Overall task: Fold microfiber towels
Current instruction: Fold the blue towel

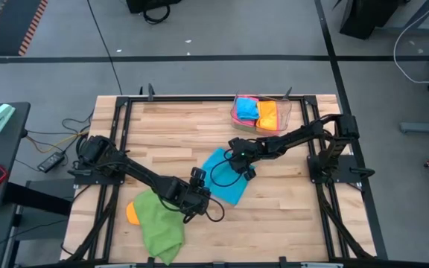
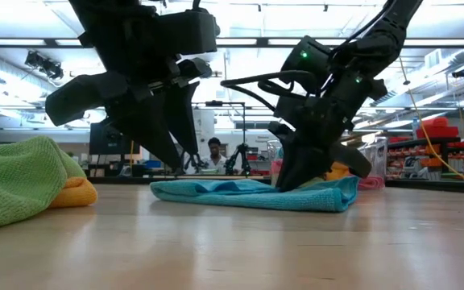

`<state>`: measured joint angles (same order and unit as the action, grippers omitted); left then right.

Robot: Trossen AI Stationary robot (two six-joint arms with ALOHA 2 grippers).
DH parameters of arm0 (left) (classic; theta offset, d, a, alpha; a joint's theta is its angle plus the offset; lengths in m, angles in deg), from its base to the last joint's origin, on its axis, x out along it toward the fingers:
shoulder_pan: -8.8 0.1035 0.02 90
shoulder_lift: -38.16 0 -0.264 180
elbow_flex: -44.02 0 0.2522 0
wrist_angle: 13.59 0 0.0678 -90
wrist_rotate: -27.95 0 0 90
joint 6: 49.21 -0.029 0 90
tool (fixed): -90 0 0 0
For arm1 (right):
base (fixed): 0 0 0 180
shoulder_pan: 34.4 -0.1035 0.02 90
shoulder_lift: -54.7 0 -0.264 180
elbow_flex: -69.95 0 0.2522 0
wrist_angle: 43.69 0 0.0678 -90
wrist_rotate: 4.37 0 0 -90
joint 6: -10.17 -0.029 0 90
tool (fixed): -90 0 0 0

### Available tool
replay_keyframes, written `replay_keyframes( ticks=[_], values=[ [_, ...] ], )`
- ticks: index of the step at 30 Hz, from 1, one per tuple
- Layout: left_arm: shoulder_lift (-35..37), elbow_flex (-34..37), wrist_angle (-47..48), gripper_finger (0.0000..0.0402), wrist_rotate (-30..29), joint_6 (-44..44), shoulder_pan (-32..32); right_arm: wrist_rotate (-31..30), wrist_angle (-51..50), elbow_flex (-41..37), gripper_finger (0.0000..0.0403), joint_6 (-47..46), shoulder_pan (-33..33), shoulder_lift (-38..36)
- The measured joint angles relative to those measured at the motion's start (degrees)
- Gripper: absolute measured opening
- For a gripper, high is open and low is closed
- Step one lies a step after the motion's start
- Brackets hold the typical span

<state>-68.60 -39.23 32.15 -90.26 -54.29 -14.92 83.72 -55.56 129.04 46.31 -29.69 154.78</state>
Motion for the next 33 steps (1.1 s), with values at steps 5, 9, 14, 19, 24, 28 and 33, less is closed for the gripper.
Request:
replay_keyframes(
  ticks=[5, 9, 14, 19, 24, 28, 33],
  values=[
    [0.0, 0.0, 0.0, 0.0173, 0.0, 0.0, 0.0, -0.3, -2.4, 1.6, 0.0042, -0.3, 0.1, -1.0],
    [0.0, 0.0, -0.2, 0.0178, 0.0, 0.0, 0.0, -0.2, -5.9, 3.6, 0.0042, -1.2, 0.2, -1.2],
    [0.0, 0.0, -0.4, 0.0173, 0.0, 0.1, 0.0, -0.2, -9.3, 4.8, 0.0042, -1.7, 0.2, -1.2],
    [0.0, 0.0, -0.4, 0.0176, 0.0, 0.1, 0.0, -0.2, -10.5, 4.8, 0.0048, -2.5, 0.2, -1.2],
    [0.0, 0.0, -0.4, 0.0176, 0.0, 0.4, 0.0, -1.9, -11.0, 4.8, 0.0072, -2.2, 0.2, -1.2],
    [0.0, 0.0, -0.4, 0.0173, 0.0, 0.4, 0.0, -3.4, -10.9, 4.8, 0.0090, -1.2, 0.2, -1.2],
    [0.0, 0.0, -0.4, 0.0177, 0.0, 0.4, 0.0, -3.8, -10.9, 4.8, 0.0099, -0.5, 0.5, -1.2]
  ],
)
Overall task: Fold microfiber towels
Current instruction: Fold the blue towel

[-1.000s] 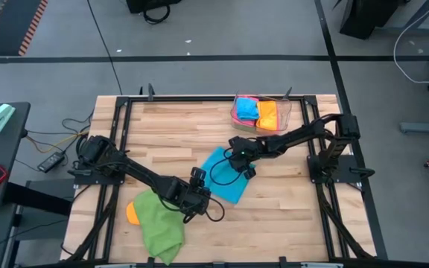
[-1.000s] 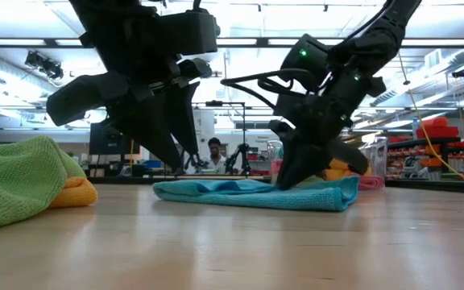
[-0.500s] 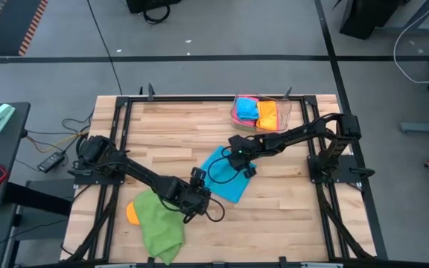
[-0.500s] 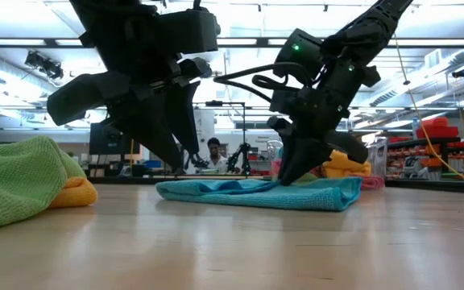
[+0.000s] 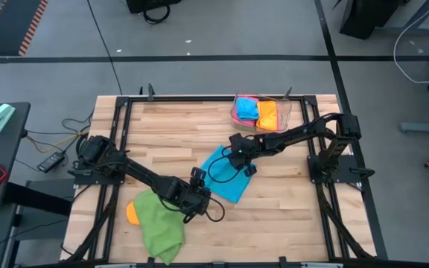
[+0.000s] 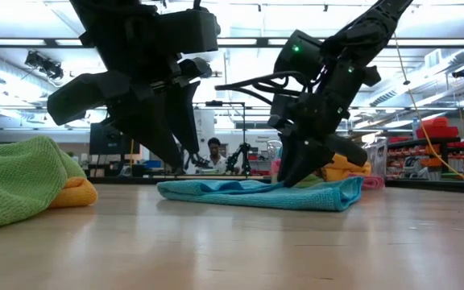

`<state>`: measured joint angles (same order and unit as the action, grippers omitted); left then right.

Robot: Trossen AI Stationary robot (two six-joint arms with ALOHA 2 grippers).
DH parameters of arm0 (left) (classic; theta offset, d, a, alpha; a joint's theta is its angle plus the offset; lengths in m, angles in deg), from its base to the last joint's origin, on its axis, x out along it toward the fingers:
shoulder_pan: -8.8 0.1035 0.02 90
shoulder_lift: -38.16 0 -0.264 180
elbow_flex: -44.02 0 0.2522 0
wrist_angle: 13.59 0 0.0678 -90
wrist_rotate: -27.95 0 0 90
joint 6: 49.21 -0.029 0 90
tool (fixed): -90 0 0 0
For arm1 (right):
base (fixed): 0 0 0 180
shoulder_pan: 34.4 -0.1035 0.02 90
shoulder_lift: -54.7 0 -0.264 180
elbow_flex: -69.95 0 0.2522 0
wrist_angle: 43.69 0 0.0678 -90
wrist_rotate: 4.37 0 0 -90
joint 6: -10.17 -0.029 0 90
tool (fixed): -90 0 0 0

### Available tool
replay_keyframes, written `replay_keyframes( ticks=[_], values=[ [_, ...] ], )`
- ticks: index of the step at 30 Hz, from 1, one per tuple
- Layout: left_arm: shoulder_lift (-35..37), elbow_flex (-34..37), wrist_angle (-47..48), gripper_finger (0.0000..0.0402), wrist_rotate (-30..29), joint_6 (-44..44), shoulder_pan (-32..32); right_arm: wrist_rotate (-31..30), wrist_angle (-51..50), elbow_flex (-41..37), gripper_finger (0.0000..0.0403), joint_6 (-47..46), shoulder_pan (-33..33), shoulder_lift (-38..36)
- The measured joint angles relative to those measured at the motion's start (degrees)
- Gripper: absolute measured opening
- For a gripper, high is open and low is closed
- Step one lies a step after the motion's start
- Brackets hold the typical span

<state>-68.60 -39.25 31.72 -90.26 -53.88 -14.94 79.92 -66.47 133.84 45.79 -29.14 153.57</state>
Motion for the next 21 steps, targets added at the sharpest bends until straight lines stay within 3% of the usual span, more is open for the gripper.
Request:
replay_keyframes(
  ticks=[6, 16, 21],
  values=[
    [0.0, 0.0, 0.0, 0.0172, 0.0, 0.0, 0.0, 0.9, 0.1, 0.0, 0.0085, 1.5, 0.5, 0.2],
    [0.0, 0.0, 0.0, 0.0174, 0.0, 0.1, 0.0, 1.5, 0.1, 0.0, 0.0010, 2.8, 0.7, 0.6],
    [0.0, 0.0, 0.0, 0.0174, 0.0, 0.1, 0.0, -0.3, -0.8, 0.7, 0.0005, 3.6, 0.7, -0.9]
  ],
)
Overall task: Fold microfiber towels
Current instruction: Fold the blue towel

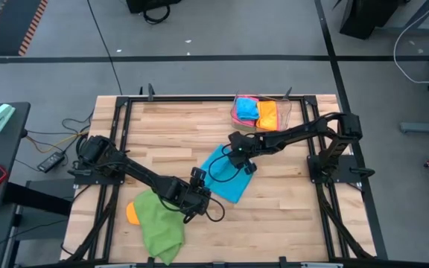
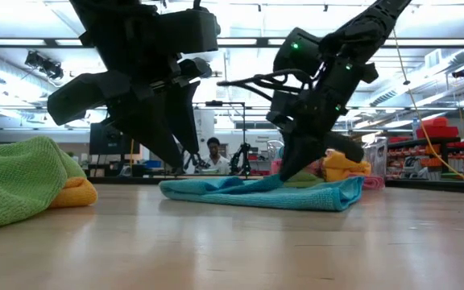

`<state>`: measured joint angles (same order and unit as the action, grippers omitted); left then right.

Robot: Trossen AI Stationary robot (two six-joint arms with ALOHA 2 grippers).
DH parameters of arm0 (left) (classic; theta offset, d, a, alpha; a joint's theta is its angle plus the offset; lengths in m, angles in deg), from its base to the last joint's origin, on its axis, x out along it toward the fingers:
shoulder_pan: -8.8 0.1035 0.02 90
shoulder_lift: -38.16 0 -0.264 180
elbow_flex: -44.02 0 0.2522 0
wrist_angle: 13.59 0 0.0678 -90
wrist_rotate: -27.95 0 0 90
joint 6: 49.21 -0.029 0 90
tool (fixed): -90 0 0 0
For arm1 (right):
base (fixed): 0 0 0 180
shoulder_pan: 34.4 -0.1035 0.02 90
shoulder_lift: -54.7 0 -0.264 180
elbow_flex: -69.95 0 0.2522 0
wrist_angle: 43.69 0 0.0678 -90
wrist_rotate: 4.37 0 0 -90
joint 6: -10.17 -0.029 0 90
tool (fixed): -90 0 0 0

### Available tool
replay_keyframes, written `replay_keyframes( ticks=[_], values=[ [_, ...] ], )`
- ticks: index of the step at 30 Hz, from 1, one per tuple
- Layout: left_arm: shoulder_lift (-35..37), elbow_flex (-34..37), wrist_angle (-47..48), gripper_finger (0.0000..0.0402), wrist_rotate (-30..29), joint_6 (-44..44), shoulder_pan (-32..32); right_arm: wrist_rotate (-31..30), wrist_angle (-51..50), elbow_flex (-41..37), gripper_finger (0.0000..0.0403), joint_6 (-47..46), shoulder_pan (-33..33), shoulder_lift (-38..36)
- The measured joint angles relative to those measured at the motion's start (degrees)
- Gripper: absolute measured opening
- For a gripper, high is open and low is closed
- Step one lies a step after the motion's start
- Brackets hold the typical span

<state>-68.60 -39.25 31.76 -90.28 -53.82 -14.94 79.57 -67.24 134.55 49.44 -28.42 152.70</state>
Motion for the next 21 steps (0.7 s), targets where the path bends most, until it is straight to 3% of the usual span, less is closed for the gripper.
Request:
replay_keyframes(
  ticks=[5, 10, 21],
  values=[
    [0.0, 0.0, 0.1, 0.0175, 0.0, -0.1, 0.0, -0.2, -2.8, 2.2, 0.0003, 1.7, 0.3, 0.0],
    [0.0, 0.0, 0.3, 0.0173, 0.0, -0.1, 0.0, -4.0, -7.5, 3.7, 0.0002, 3.4, 0.3, 0.0],
    [0.0, 0.0, 0.4, 0.0173, 0.0, 0.0, 0.0, -2.4, -12.0, 4.4, 0.0005, 3.1, -0.2, 0.0]
  ],
)
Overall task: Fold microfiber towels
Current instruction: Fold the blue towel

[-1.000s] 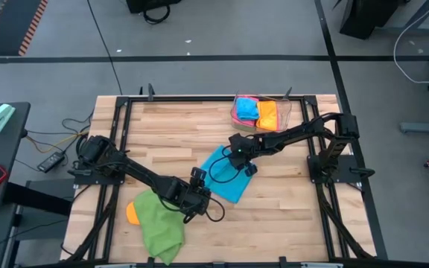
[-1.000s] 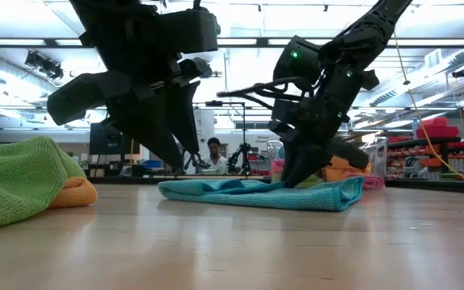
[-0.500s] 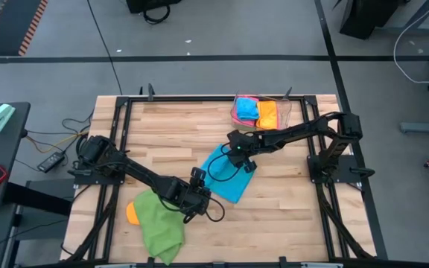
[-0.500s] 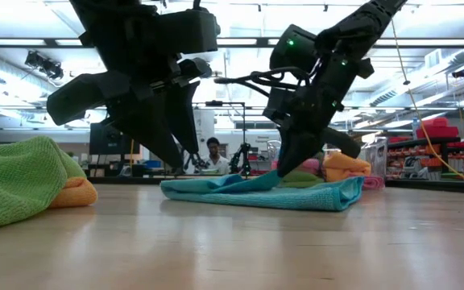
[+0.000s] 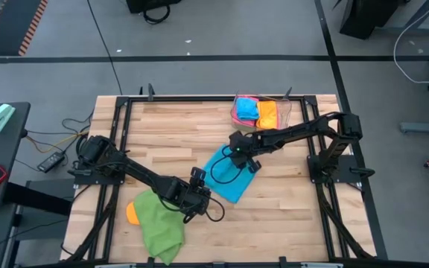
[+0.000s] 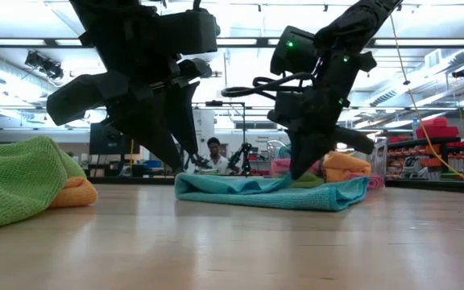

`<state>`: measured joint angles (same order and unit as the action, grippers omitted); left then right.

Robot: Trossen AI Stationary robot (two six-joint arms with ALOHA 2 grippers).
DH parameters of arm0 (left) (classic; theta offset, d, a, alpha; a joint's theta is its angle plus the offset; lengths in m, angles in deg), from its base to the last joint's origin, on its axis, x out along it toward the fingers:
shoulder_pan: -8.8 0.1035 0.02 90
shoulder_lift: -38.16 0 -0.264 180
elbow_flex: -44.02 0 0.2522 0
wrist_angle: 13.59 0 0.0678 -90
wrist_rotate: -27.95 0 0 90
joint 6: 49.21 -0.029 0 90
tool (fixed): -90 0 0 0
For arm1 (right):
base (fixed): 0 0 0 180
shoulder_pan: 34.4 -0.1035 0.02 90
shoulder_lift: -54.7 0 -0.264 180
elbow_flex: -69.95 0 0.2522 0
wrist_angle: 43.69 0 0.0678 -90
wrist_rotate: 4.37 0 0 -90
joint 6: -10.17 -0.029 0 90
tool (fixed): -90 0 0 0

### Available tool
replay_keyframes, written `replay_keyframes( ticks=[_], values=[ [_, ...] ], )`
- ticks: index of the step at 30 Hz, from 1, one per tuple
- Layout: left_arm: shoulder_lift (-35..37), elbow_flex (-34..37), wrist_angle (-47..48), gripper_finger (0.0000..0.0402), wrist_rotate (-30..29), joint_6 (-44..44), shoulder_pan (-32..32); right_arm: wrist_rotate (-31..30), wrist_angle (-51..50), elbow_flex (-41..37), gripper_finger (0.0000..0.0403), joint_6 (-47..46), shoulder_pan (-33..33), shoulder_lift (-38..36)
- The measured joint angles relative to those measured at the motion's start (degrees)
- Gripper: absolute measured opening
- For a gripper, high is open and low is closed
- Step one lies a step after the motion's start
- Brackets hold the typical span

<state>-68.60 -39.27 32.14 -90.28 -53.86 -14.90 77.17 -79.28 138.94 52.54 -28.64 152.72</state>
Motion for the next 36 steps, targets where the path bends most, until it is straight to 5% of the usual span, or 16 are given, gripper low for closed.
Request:
replay_keyframes(
  ticks=[25, 36],
  values=[
    [0.0, 0.0, 0.0, 0.0172, 0.0, 0.7, -0.7, -0.7, -6.0, 0.0, 0.0011, 1.6, -0.3, 0.0],
    [0.0, 0.0, -1.0, 0.0192, 0.0, 2.1, -0.5, -0.4, -10.3, 0.6, 0.0115, -5.9, -1.0, 0.0]
  ],
)
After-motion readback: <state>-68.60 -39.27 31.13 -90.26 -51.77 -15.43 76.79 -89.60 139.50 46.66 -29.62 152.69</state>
